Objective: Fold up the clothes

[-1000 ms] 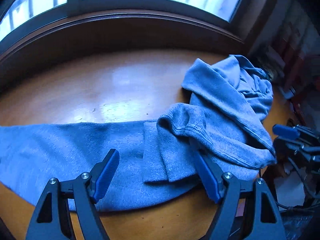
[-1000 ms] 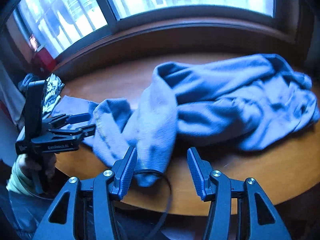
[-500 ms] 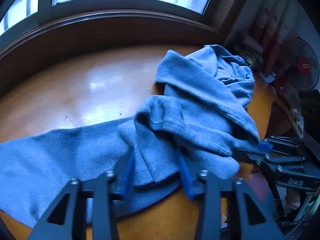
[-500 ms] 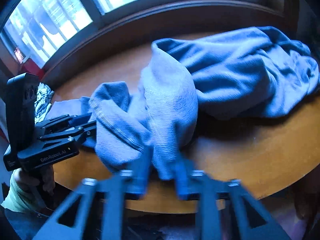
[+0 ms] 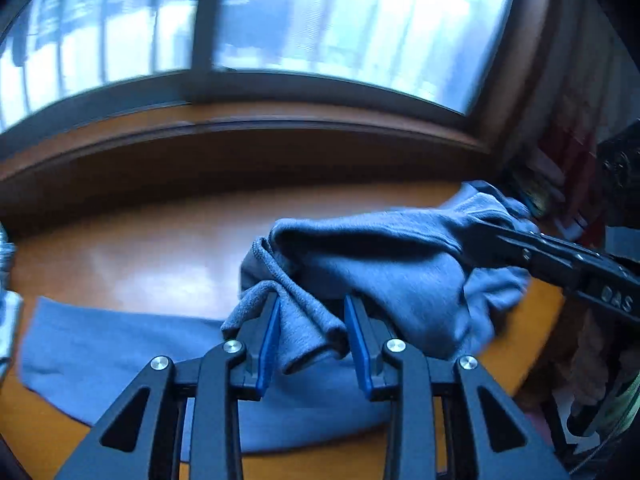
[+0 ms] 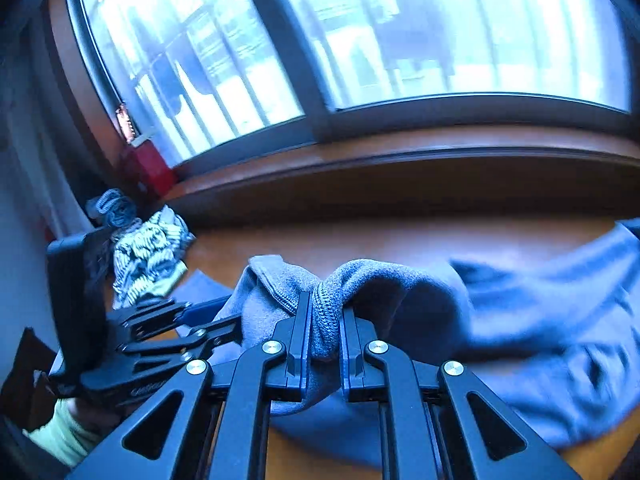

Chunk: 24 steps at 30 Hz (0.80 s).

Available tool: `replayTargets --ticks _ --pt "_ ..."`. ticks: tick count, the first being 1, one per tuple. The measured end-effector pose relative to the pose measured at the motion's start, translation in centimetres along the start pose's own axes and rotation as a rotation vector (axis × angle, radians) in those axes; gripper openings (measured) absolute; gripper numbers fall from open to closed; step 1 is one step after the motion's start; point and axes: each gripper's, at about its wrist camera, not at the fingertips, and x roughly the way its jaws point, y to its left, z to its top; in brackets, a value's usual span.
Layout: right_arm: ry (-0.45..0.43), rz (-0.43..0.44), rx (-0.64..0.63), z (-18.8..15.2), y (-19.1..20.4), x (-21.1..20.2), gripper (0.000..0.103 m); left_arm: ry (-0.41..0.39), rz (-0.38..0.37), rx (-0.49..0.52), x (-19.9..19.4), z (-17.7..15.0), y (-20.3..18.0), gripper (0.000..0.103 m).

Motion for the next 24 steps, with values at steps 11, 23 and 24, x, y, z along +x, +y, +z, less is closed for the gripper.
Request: replayTargets --ticks 11,23,24 --pt "0.156 0.032 0.018 4.5 0.4 14.0 0.014 0.057 0.261 -0.159 1.0 1.3 6.4 0.029" --pt "0.195 -0.021 0.011 3.9 -0.1 16.6 0.048 0.16 0.391 -0.279 1.5 -2.6 7.7 0.049" --pt "0.189 -0.036 -0.005 3.6 0.3 15.8 0.048 0.163 0.396 -0.284 1.4 -2.9 7.9 0.049"
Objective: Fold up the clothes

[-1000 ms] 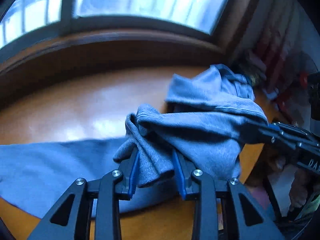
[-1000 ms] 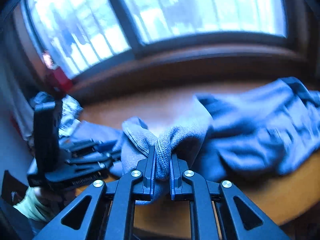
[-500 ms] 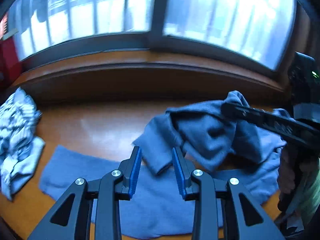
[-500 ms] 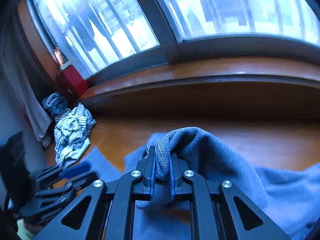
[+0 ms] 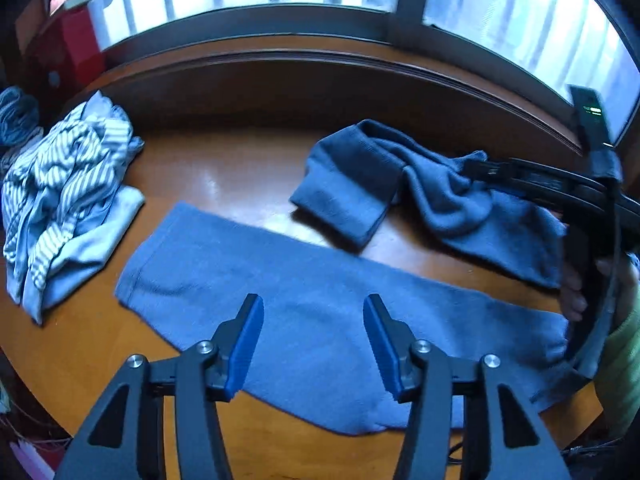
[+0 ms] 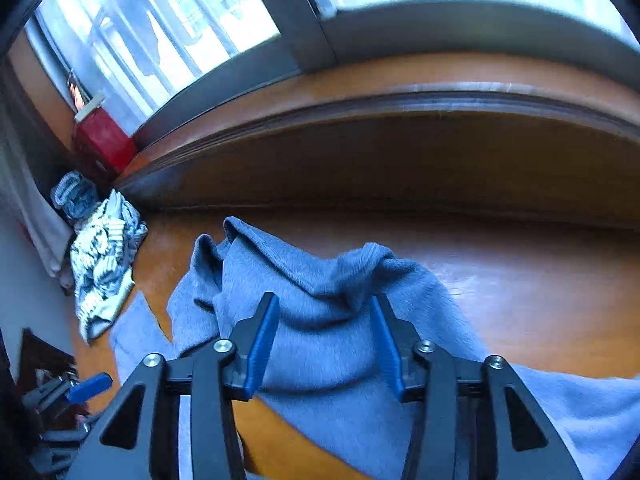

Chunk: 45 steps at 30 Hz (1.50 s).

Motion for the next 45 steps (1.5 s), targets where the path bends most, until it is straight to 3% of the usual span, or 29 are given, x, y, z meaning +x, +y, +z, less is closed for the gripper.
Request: replayTargets --ticks 4,9,14,17,24,30,34,37,41,45 --pt "0.008 -0.029 -0.062 -2.2 1.5 -2.8 0.05 0.002 0.024 0.015 -0.1 -0.3 1.4 0.049" --pt "0.109 -0.029 -0.14 -7.4 4.4 -4.4 0.05 0.016 -0.008 0.052 1.2 0.4 3.7 0.054" --pt "0.176 -0.093 -0.081 -11.5 5.7 -3.5 0.05 0.073 -0.039 0.147 3.6 0.4 5.0 0.054" --pt "0.182 -0.151 -0.04 -12.9 6.1 -3.0 0.05 0.059 -0.075 0.206 3.5 -0.2 5.2 0.058" --pt "0.193 -0.289 -0.08 -15.7 7.3 -4.1 0.05 0.074 -0.122 0.306 1.8 -2.8 5.0 0.06" --pt "0.225 -0.315 -0.041 -17.9 6.7 -6.0 0.05 0.078 -0.162 0.377 -0.6 -7.2 4.2 0.066" --pt "0.261 -0.343 -0.038 -17.8 6.9 -6.5 0.05 0.092 -0.182 0.386 -1.5 -8.2 4.1 0.066" --pt "0.214 -0.354 -0.078 -16.5 7.4 -7.3 0.05 0.066 -0.188 0.385 -2.2 -7.5 4.3 0.066" --pt "0.127 -0.33 -0.139 -13.1 7.3 -6.7 0.05 0.008 -0.206 0.367 -2.5 -4.0 3.4 0.066" --pt "0.088 -0.307 -0.116 -9.7 5.4 -4.1 0.05 -0.033 -0.214 0.357 -1.8 -0.1 0.5 0.067"
